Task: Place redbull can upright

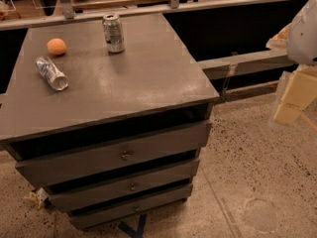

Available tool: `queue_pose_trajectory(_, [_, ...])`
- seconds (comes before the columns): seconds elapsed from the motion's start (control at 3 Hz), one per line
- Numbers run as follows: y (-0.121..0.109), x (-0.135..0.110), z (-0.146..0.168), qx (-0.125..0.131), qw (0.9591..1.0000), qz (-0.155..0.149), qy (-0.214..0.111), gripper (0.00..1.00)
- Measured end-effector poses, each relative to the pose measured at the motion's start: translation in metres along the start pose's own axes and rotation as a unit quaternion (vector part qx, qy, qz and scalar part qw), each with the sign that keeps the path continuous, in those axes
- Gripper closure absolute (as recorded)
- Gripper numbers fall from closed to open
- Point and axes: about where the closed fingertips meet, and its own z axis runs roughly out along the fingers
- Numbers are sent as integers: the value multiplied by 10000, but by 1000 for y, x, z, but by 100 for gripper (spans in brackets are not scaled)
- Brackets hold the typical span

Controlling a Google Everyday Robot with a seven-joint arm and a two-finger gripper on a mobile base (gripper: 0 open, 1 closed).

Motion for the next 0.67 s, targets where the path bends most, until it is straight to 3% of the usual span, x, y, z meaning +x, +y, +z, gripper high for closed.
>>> queue_pose_trajectory(0.67, [-5, -6, -1, 61, 9999, -72, -109, 0])
